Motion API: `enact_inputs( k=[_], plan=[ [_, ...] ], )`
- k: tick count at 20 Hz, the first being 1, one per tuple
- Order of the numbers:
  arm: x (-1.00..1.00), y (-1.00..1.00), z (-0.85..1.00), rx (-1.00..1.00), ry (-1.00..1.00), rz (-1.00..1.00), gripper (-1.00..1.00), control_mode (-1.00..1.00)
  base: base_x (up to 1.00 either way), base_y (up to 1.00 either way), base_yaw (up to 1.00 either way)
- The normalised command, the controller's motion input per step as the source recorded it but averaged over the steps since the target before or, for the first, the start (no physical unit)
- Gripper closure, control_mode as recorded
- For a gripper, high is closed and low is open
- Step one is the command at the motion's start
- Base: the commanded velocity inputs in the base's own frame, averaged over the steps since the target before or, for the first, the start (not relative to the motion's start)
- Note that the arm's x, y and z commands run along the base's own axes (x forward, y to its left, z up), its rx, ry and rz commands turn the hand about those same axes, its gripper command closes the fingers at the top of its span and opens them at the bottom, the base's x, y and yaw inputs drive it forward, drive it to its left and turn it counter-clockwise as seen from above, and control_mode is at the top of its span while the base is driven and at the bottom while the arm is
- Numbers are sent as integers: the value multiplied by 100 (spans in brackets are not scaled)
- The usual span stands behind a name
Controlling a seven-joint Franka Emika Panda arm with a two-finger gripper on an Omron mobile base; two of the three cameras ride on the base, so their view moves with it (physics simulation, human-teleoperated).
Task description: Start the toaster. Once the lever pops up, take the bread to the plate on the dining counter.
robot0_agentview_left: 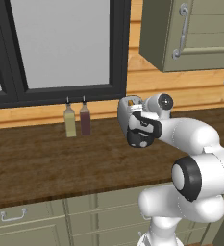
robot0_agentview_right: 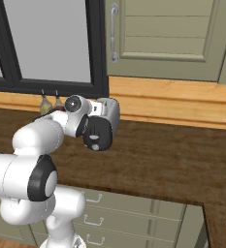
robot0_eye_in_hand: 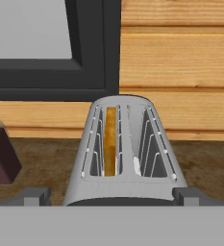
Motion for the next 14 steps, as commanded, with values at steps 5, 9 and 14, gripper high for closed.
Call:
enact_inputs(
  k=[5,9,14],
  plan=[
    [0,0,0,0,0,0,-100,-100,0,0,0],
    [0,0,0,0,0,0,-100,-100,0,0,0],
    [0,0,0,0,0,0,-100,-100,0,0,0]
  ],
)
